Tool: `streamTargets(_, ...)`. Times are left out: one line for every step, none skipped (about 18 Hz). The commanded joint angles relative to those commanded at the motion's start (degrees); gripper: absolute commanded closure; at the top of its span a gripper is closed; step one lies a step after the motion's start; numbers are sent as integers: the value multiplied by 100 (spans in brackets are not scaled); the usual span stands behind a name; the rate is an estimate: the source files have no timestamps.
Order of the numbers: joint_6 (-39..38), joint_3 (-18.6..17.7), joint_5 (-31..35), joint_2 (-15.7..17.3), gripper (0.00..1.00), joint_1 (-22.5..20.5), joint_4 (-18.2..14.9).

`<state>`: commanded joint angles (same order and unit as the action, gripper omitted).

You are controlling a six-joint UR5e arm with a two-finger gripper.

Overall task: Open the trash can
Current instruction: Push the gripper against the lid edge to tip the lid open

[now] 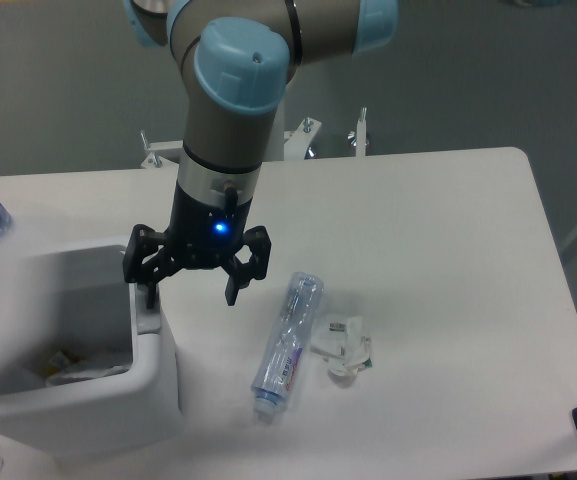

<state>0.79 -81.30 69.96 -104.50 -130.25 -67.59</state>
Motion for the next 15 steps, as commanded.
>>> streamTargets(0,9,0,9,0,0,0)
streamTargets(0,61,0,9,0,-9,0)
streamTargets(9,122,0,17,0,-9,0)
streamTargets(78,219,17,26,0,-17,9)
streamTargets(105,359,52,18,0,-26,70)
streamTargets(210,499,157,9,0,-35,140)
streamTargets(376,562,410,17,0,-79,202)
streamTargets(526,571,752,44,0,-140,228)
streamTargets(640,562,1086,70,0,-193,211)
streamTargets(790,545,1351,88,0,-246,185)
streamTargets(1009,527,1527,97,0,-290,150)
streamTargets(1263,492,1668,140,0,-351,123)
streamTargets(1544,414,1739,184,0,-439,106)
streamTargets(1860,300,1758,263,0,-535,62)
streamTargets(2176,194,1758,333,0,-641,-17)
